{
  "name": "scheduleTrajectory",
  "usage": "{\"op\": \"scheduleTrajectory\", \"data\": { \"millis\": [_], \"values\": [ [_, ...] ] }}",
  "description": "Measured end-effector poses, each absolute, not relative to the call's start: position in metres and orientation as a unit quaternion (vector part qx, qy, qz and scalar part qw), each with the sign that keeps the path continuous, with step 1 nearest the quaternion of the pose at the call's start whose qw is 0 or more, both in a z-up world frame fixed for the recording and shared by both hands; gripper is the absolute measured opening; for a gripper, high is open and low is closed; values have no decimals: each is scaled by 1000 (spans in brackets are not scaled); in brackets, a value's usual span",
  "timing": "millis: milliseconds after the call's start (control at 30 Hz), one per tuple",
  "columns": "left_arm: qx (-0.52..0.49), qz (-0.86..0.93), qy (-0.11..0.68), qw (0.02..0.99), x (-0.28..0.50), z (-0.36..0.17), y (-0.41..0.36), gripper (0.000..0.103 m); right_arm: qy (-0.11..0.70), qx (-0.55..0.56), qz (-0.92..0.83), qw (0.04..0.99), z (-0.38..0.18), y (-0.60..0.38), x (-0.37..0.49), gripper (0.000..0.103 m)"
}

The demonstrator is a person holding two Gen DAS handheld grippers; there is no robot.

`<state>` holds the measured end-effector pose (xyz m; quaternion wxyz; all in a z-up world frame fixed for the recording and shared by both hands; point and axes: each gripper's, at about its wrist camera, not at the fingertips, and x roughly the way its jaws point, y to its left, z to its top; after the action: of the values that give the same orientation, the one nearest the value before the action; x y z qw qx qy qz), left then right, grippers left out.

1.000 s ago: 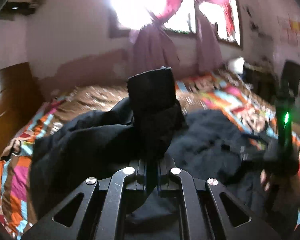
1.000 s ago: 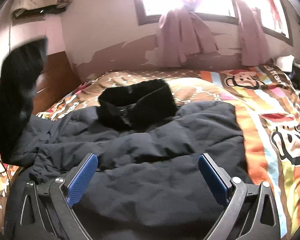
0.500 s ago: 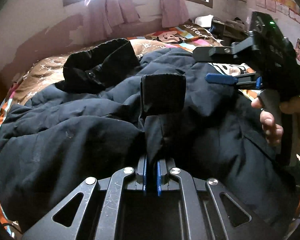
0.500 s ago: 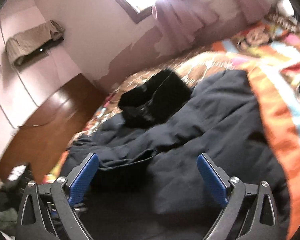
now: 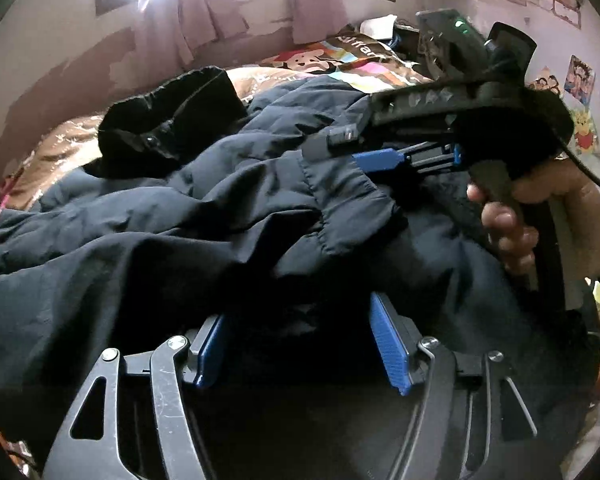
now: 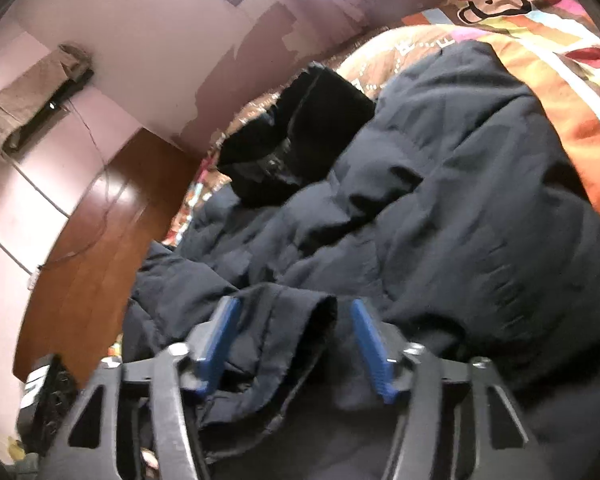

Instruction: Fold large clothes

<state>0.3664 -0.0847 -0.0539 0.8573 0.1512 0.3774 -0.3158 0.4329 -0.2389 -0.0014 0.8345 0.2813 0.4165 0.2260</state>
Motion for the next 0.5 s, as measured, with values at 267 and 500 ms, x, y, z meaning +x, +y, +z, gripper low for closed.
{"op": "scheduleTrajectory", "data": {
  "millis": [267,500],
  "values": [
    [77,-294,346,888,358,-21,-35,65,429,255,215,839,-9,-228,432,21],
    [28,-182,312,932,369,13,29,76,415,224,210,857,2,-217,428,7]
  ]
}}
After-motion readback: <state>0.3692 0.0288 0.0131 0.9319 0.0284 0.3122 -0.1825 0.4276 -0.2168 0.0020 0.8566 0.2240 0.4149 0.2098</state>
